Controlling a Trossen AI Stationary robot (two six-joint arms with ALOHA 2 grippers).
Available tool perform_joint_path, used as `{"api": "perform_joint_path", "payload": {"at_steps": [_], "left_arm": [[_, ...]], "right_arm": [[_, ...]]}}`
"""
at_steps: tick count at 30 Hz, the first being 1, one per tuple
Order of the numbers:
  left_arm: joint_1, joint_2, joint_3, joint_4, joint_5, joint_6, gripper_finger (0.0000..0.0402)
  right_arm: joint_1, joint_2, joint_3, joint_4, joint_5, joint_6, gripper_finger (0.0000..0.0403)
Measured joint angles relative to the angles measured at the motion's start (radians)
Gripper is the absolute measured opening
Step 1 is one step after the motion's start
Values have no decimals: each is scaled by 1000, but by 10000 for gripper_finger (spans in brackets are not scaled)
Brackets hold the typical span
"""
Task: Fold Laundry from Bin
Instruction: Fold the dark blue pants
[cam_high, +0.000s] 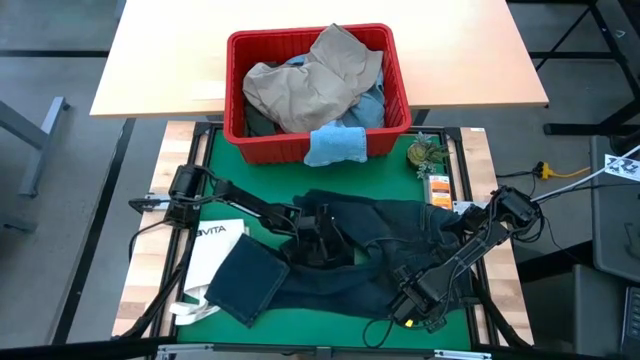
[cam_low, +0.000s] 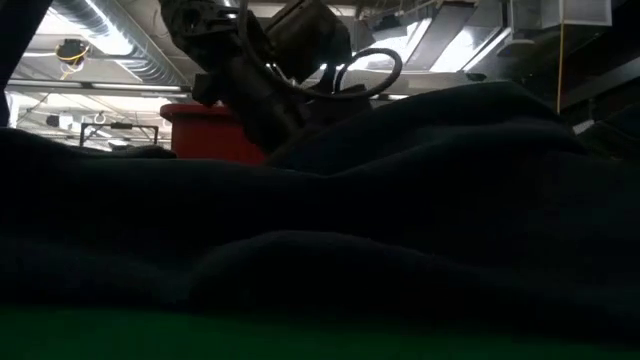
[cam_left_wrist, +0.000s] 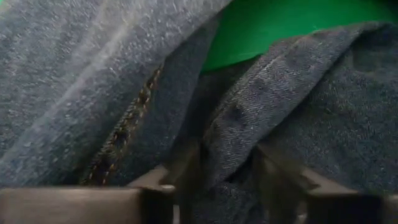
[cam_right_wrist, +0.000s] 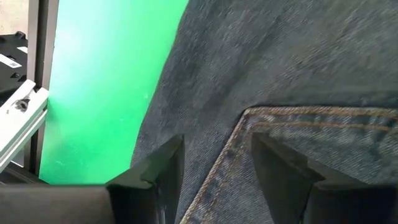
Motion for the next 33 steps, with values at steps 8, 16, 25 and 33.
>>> {"api": "perform_joint_path", "payload": {"at_steps": [8, 16, 25, 33], "left_arm": [[-3, -68, -6, -67, -2, -59, 14], [0, -264, -6, -256, -52, -50, 5], [2, -549, -6, -523, -171, -26, 2], [62, -794, -5, -704, -359, 25, 1]], "right_arm": [[0, 0, 0, 0, 0, 0, 188], [0, 0, 0, -2, -12, 10, 188], [0, 0, 1, 2, -27, 12, 188], [0, 0, 1, 1, -27, 2, 188]]}}
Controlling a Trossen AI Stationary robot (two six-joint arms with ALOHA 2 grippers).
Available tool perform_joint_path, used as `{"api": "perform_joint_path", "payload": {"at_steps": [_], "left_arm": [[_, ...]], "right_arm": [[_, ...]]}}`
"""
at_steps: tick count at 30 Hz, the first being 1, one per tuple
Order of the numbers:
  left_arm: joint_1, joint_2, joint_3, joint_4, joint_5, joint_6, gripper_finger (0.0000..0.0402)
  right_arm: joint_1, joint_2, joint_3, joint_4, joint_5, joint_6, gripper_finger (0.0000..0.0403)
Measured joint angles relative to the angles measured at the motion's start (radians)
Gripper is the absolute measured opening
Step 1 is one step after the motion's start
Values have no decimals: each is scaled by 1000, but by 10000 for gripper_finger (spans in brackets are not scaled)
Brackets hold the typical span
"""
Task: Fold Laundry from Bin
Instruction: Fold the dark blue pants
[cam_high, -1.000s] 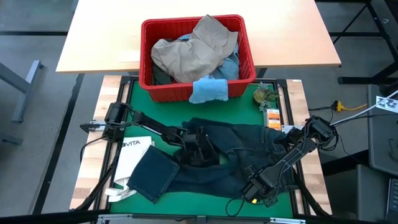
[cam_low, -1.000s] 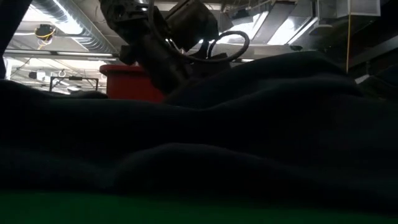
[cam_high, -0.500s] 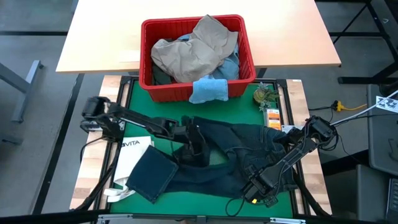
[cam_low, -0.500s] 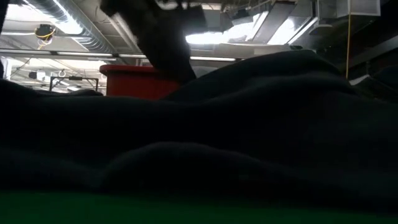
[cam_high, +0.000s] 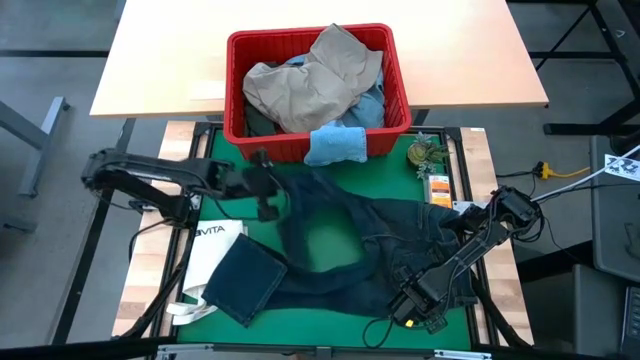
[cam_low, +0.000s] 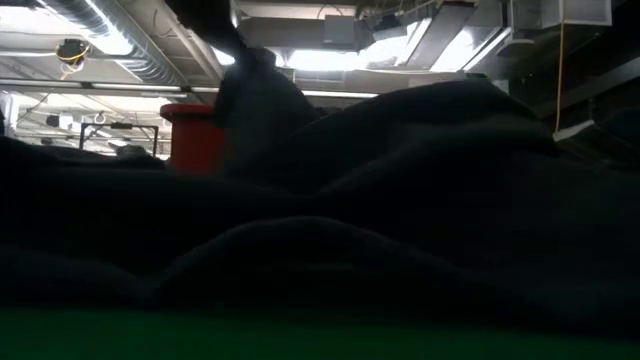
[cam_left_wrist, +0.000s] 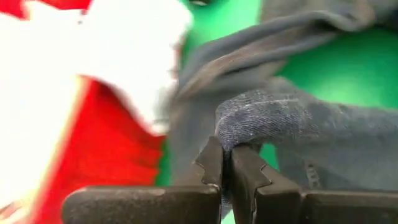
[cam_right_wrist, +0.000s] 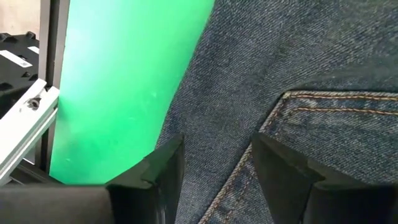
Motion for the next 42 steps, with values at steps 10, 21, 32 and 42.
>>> {"api": "perform_joint_path", "payload": {"at_steps": [10, 21, 32, 42], "left_arm": [[145, -104, 1, -13, -45, 180, 5], [219, -100, 1, 46, -44, 377, 8], [144, 49, 2, -36, 279, 116, 29], [117, 226, 2, 9, 368, -72, 147]], "right_arm": [[0, 1, 0, -2, 11, -10, 188], [0, 2, 0, -3, 53, -20, 188], [0, -68, 0, -7, 66, -17, 188], [-82, -230, 0, -17, 239, -59, 188]]}}
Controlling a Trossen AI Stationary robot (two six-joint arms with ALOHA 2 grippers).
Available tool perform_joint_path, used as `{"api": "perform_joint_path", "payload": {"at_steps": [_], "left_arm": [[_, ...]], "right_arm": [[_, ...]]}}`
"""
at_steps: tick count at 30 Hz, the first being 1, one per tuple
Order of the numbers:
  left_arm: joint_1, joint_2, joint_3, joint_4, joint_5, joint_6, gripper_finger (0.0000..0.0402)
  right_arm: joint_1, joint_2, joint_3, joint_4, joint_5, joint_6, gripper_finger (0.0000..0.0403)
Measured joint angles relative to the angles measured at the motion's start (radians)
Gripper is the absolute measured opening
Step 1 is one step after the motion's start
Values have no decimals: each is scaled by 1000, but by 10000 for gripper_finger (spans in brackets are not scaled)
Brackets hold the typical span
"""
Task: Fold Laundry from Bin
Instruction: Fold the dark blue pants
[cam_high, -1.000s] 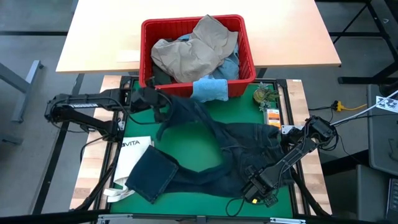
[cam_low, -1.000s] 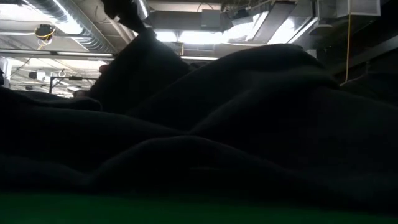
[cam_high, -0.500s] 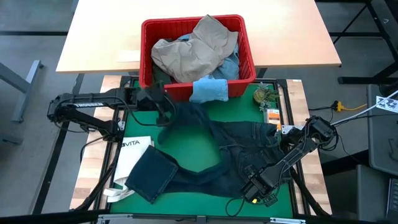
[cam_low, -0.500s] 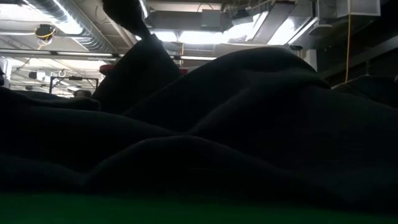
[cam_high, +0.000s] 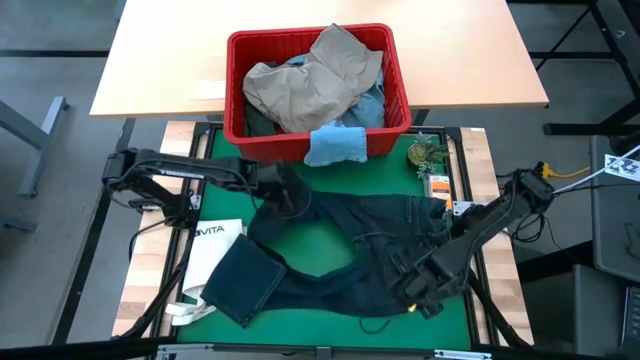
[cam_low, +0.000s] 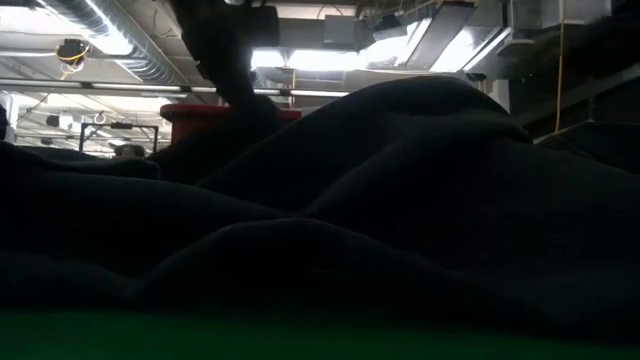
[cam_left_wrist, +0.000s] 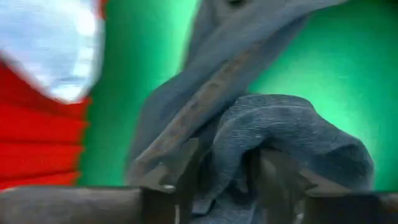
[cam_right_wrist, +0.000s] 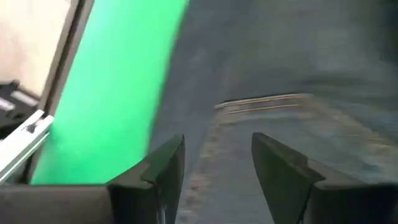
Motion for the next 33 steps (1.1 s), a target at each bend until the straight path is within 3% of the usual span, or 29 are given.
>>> {"api": "perform_joint_path", "payload": {"at_steps": [5, 13, 20, 27, 33], "left_arm": [[0, 12, 0, 22, 80, -69, 177], [0, -54, 0, -12, 149, -75, 179], [0, -134, 0, -191, 175, -199, 179], [0, -135, 0, -399, 78, -366, 179], [1, -128, -38, -396, -69, -496, 177]], "right_arm": [[-114, -46, 0, -15, 121, -59, 188], [-320, -50, 0, -14, 102, -210, 188], [-408, -50, 0, -28, 101, -308, 188], [-408, -50, 0, -43, 128, -314, 188], [-408, -50, 0, -51, 128, -318, 188]]}}
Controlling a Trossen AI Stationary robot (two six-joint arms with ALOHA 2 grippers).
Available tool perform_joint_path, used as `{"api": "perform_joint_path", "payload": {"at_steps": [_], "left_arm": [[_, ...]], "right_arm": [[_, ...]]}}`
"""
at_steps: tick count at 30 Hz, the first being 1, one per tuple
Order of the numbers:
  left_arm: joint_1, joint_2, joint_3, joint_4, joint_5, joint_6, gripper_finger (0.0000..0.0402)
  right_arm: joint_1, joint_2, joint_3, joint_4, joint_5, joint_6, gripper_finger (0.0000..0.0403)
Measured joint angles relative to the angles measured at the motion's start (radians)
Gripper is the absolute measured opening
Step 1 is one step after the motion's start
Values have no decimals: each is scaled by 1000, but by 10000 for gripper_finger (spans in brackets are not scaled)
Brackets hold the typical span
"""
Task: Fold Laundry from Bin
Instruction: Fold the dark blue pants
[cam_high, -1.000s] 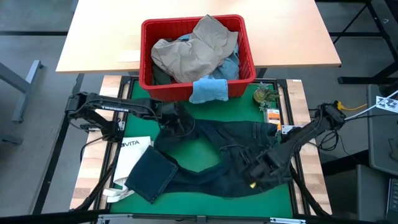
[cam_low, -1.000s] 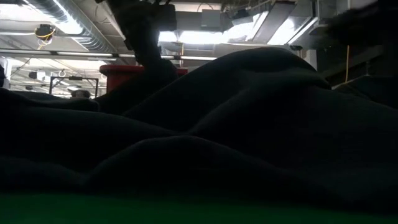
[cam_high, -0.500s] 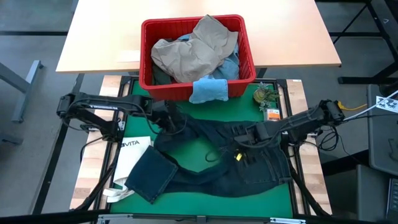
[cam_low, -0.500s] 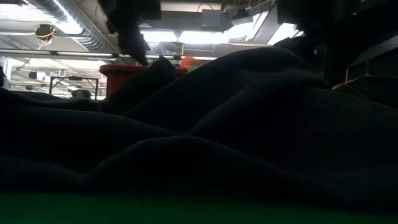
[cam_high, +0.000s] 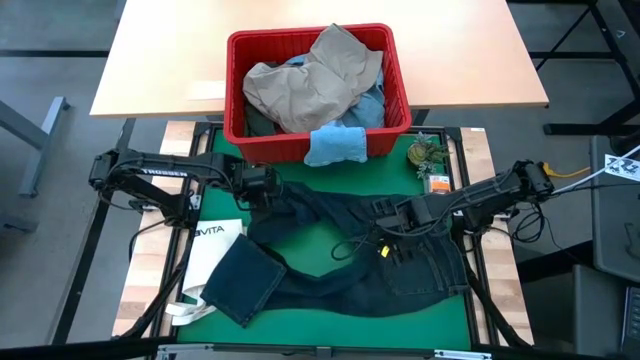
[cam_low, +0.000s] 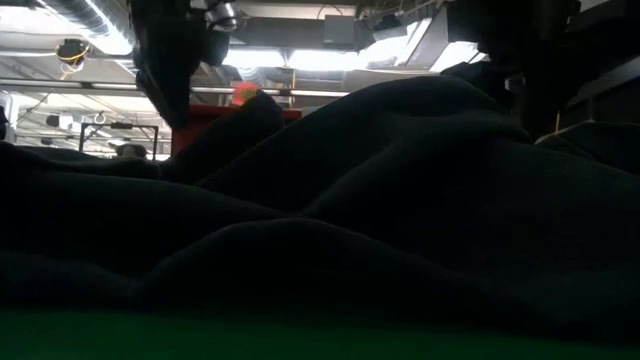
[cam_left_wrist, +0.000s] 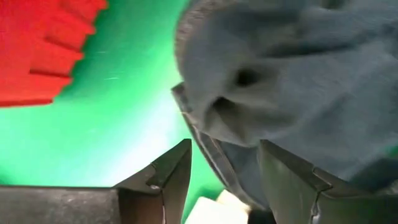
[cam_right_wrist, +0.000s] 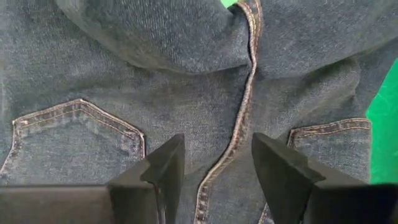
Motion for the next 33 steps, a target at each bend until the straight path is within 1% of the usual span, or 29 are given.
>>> {"api": "perform_joint_path", "payload": {"at_steps": [3, 6, 8, 12, 15, 20, 28, 33], "left_arm": [[0, 0, -74, 68, -10, -51, 177], [0, 1, -171, 160, 48, -66, 177], [-1, 1, -233, 235, 66, -66, 177], [11, 1, -332, 364, 57, -81, 178], [34, 1, -378, 418, 49, -91, 178], [64, 1, -406, 427, 26, -89, 178], [94, -11, -406, 329, 26, -75, 178], [101, -11, -406, 321, 44, -93, 178]], "right_arm": [[0, 0, 0, 1, 0, -3, 188], [0, 0, 0, 1, 0, -9, 188], [0, 0, 0, 1, 0, -25, 188], [0, 0, 0, 11, 0, -46, 188], [0, 0, 0, 13, 0, -47, 188], [0, 0, 0, 13, 0, -47, 188], [0, 0, 0, 13, 0, -47, 188], [0, 0, 0, 13, 0, -47, 188]]}}
